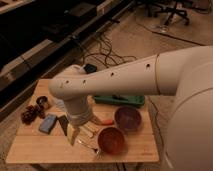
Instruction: Place fork in purple bowl
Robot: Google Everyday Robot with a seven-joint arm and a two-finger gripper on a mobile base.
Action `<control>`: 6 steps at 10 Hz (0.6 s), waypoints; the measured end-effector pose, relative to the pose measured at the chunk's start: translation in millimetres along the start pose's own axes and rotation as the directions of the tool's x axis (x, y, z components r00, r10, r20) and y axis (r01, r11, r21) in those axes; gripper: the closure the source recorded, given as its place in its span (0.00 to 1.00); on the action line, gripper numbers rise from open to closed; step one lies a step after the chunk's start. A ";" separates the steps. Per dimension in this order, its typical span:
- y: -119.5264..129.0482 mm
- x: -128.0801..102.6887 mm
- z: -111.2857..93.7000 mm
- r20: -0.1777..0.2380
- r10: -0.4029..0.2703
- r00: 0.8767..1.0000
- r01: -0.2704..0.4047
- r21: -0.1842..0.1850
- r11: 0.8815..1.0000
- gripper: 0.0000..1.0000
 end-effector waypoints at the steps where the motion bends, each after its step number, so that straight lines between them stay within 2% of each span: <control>1: -10.7 -5.7 7.9 0.009 -0.026 1.000 0.026 0.012 1.000 0.20; 3: -47.5 -21.2 35.1 0.048 -0.106 0.993 0.105 0.033 0.994 0.20; 4: -58.6 -26.2 46.6 0.077 -0.152 0.985 0.149 0.043 0.988 0.20; 6: -72.9 -32.1 59.0 0.146 -0.249 0.958 0.240 0.073 0.968 0.20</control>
